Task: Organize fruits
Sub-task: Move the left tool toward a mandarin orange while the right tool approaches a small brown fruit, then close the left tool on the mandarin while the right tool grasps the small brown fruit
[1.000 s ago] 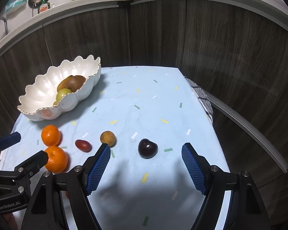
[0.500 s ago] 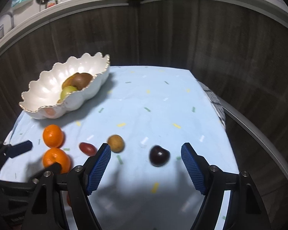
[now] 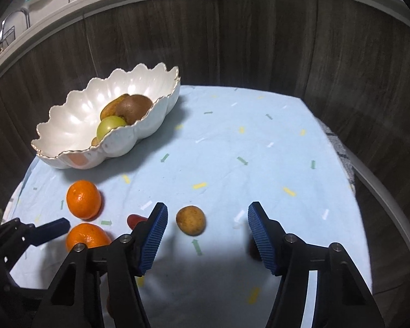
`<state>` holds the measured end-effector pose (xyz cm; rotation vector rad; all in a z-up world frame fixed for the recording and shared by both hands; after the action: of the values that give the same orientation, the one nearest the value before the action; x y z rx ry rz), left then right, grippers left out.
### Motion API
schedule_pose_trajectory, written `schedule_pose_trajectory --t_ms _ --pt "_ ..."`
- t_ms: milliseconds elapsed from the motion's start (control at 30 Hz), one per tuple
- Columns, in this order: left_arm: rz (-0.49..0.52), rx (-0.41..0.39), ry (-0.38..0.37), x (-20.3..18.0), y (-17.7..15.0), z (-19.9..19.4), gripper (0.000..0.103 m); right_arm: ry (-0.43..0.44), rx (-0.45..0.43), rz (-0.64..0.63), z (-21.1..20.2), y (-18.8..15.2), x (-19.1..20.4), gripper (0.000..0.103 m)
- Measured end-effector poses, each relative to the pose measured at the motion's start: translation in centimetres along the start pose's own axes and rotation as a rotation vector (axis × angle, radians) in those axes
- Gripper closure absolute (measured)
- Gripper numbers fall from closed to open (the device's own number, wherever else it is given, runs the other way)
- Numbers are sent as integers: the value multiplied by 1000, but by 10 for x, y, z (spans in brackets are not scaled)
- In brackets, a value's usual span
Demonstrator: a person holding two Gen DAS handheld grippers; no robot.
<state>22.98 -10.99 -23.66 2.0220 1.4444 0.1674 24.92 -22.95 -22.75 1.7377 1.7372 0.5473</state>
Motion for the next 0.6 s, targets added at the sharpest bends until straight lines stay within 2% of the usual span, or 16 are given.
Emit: schedule_pose_trajectory --t_ms 167,333,433,533,600 --pt "-13 10 -21 0 -2 5 47 12 32 -11 11 -2 7 51" --pt "-6 14 -45 -4 -3 7 57 19 75 -7 24 -9 10 61" --pt "-2 12 -42 -4 -3 6 57 18 69 -14 24 -10 11 64" --pt "-4 8 -47 -4 -3 5 58 43 67 -23 23 -10 15 76" --pt "-4 7 -45 -3 -3 5 58 38 65 -28 22 -9 16 76"
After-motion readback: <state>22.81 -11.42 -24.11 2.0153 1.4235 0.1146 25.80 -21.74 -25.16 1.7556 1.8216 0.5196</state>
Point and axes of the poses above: each gripper's, at about its wrist camera, not at the fingertips, and z roughly the way its jaws point, x to its left, y to its top, the point moved 6 cm from there along z, roughly the way its jaws point, and after that the axes turned 14 degrees about -y, right-handed, at the moved point
